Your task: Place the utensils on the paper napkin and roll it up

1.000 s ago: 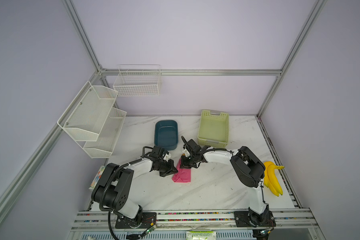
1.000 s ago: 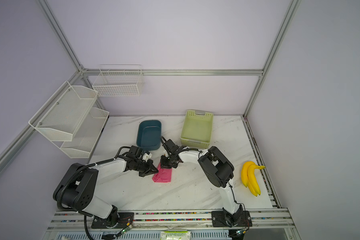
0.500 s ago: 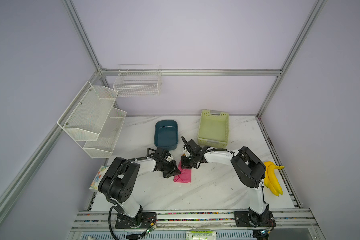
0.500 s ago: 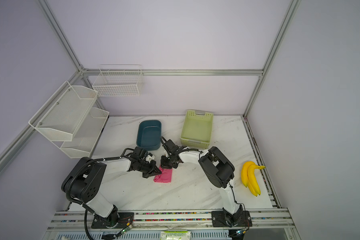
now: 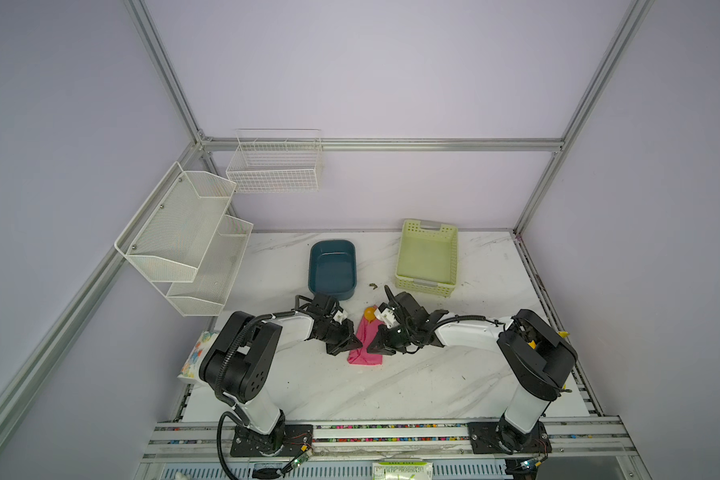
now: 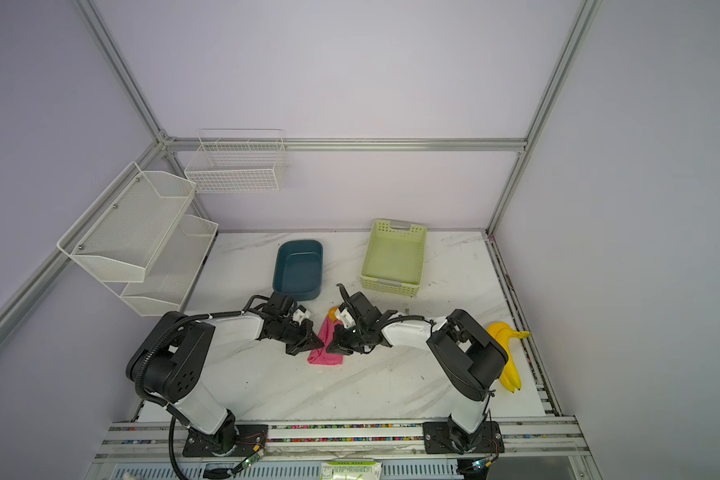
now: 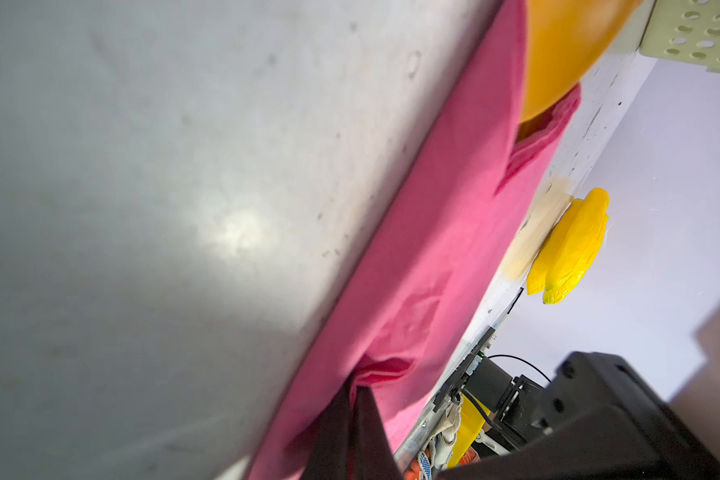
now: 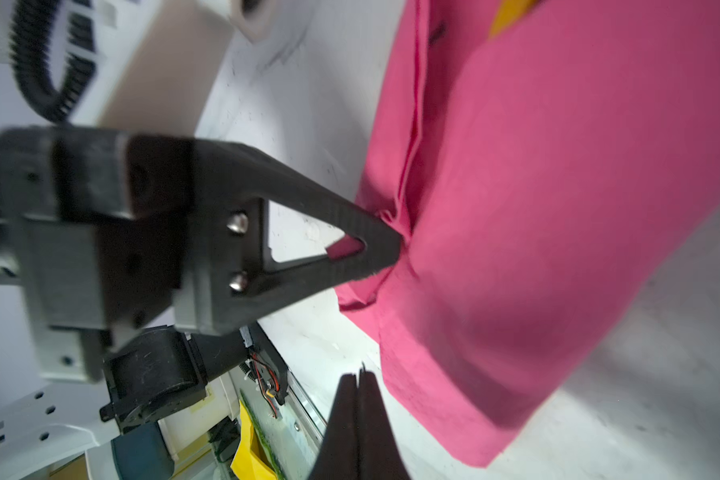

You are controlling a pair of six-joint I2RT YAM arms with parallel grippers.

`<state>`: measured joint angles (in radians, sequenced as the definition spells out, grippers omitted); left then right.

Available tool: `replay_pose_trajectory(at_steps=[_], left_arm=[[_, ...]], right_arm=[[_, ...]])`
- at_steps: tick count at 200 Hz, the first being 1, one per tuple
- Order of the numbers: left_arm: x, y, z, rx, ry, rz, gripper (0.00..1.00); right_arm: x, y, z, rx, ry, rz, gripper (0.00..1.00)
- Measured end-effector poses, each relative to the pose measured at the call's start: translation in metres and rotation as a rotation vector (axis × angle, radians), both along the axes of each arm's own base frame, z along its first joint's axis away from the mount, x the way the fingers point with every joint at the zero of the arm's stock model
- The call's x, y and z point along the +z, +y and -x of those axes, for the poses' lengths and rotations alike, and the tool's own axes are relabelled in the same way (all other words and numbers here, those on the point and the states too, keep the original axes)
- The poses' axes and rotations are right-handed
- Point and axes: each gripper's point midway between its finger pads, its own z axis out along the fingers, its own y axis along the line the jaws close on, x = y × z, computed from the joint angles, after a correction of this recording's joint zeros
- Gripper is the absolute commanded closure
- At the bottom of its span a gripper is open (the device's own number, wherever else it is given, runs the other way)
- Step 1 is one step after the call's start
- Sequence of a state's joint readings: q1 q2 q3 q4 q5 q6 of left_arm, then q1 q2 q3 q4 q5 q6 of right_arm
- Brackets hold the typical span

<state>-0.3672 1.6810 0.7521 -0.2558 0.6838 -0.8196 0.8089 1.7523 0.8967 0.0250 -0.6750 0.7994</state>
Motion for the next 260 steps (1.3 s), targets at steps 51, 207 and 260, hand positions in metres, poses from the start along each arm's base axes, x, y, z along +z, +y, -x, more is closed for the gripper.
replay_pose_trajectory(at_steps=[51,207,260], left_arm=[[0.000,0.000,0.000,0.000,0.005,-0.005,0.95],[0.043,-0.012,-0.016,-0.010,-0.066,-0.005,0.95],[0.051,-0.036,-0.024,-0.062,-0.083,0.016,0.95]], right_arm=[[-0.005,0.003,0.005,0.010,0.022,-0.049,1.00],[-0.032,-0.004,0.007,0.009,0.056,-0.024,1.00],[-0.032,-0.004,0.007,0.016,0.057,-0.031,1.00]])
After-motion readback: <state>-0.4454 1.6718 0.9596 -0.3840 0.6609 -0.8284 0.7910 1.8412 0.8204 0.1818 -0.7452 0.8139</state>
